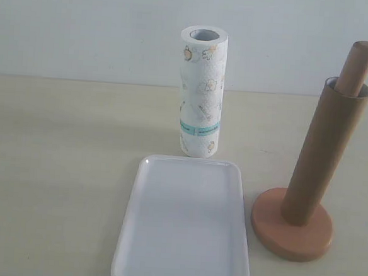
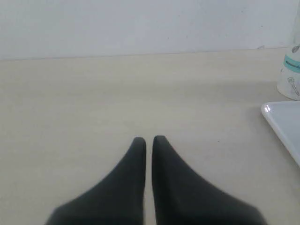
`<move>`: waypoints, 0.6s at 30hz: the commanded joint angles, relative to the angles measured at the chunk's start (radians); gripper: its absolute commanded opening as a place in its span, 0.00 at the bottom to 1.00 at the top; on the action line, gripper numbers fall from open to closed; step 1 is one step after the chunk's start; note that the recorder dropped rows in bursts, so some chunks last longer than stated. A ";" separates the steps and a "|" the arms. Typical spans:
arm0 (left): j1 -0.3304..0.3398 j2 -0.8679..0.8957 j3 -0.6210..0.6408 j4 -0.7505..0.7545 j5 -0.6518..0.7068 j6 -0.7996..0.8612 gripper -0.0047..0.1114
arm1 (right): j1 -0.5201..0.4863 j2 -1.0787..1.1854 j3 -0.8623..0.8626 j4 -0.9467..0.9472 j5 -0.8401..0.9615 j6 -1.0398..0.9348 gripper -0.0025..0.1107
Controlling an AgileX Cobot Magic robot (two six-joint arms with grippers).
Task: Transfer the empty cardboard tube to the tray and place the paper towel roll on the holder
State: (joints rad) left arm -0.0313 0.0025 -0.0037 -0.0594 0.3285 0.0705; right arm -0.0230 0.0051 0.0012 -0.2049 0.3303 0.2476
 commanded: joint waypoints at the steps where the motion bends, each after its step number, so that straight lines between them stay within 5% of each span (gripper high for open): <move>1: 0.003 -0.002 0.004 -0.008 -0.016 0.003 0.08 | -0.007 -0.005 -0.001 -0.006 -0.008 0.001 0.58; 18: 0.003 -0.002 0.004 -0.008 -0.016 0.003 0.08 | -0.007 -0.005 -0.001 -0.014 -0.006 -0.003 0.58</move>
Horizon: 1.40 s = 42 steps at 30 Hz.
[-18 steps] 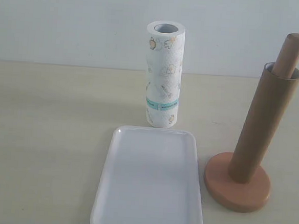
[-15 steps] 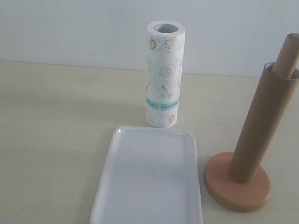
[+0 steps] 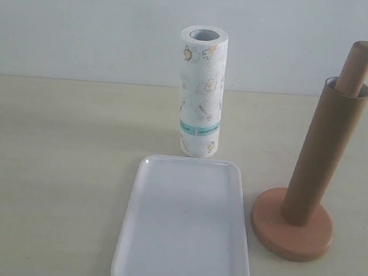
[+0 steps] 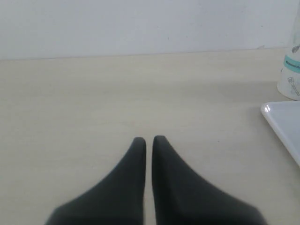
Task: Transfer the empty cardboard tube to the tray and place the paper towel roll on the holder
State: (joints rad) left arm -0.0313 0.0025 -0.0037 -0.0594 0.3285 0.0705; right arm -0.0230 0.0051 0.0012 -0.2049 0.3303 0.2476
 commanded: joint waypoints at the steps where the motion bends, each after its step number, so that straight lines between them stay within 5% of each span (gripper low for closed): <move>1: 0.003 -0.002 0.004 -0.008 -0.016 0.003 0.08 | -0.007 -0.005 -0.001 -0.022 -0.006 -0.008 0.58; 14: 0.003 -0.002 0.004 -0.008 -0.016 0.003 0.08 | -0.007 -0.005 -0.001 -0.042 -0.053 -0.030 0.58; 29: 0.003 -0.002 0.004 -0.008 -0.016 0.006 0.08 | -0.007 -0.005 -0.001 -0.038 -1.131 0.007 0.58; 31: 0.003 -0.002 0.004 -0.008 -0.016 0.006 0.08 | -0.007 -0.005 -0.029 -0.041 -1.184 0.112 0.58; 34: 0.003 -0.002 0.004 -0.008 -0.016 0.006 0.08 | -0.007 0.049 -0.195 -0.151 -0.900 0.220 0.58; 37: 0.003 -0.002 0.004 -0.008 -0.016 0.006 0.08 | -0.007 0.184 -0.321 -0.475 -0.692 0.573 0.58; 42: 0.003 -0.002 0.004 -0.008 -0.016 0.006 0.08 | -0.007 0.459 -0.338 -1.048 -0.735 1.173 0.58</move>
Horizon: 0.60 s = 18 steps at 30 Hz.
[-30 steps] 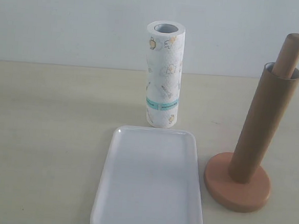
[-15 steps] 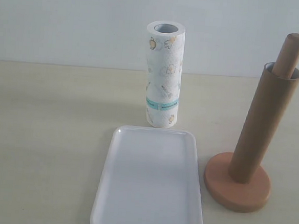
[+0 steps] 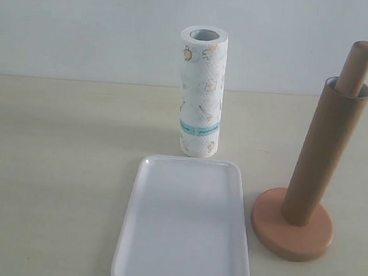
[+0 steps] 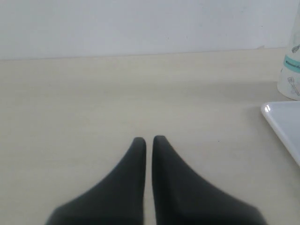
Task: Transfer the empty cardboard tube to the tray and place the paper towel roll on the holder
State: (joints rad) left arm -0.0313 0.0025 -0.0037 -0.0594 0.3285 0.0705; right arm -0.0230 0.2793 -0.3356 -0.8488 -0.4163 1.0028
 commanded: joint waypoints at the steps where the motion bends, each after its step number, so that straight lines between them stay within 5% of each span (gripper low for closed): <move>1: 0.003 -0.002 0.004 -0.008 -0.016 0.006 0.08 | -0.007 0.241 0.001 -0.514 -0.025 0.535 0.58; 7: 0.003 -0.002 0.004 -0.008 -0.016 0.006 0.08 | -0.007 0.489 0.003 -0.817 -0.251 0.714 0.58; 18: 0.003 -0.002 0.004 -0.008 -0.016 0.006 0.08 | -0.007 0.628 0.045 -0.721 -0.238 0.565 0.58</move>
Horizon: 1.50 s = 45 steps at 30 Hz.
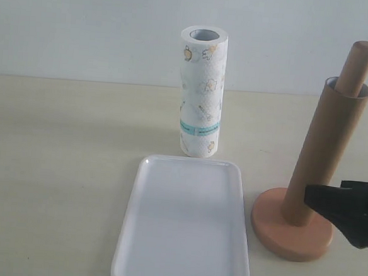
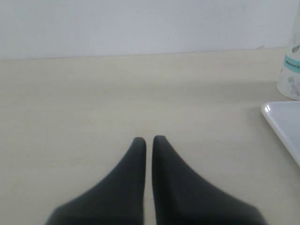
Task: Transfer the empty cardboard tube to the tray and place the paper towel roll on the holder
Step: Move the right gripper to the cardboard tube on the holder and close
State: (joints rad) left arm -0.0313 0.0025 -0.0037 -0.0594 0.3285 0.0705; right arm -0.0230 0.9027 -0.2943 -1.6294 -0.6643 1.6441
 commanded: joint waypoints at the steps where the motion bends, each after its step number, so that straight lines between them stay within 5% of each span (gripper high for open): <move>1: 0.003 -0.002 0.004 -0.008 -0.016 0.006 0.08 | -0.007 0.005 0.004 0.080 0.010 -0.099 0.58; 19: 0.003 -0.002 0.004 -0.008 -0.016 0.006 0.08 | -0.007 0.005 0.004 0.184 -0.055 -0.182 0.58; 26: 0.003 -0.002 0.004 -0.008 -0.016 0.006 0.08 | -0.007 0.005 0.004 0.393 0.069 -0.428 0.58; 33: 0.003 -0.002 0.004 -0.008 -0.016 0.006 0.08 | -0.007 0.104 0.004 0.453 0.009 -0.515 0.58; 38: 0.003 -0.002 0.004 -0.008 -0.016 0.006 0.08 | -0.007 0.260 0.004 0.594 -0.081 -0.679 0.77; 45: 0.003 -0.002 0.004 -0.008 -0.016 0.006 0.08 | -0.007 0.353 0.004 0.722 -0.117 -0.851 0.77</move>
State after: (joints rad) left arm -0.0313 0.0025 -0.0037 -0.0594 0.3285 0.0705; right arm -0.0230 1.2339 -0.2943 -0.9588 -0.7535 0.8654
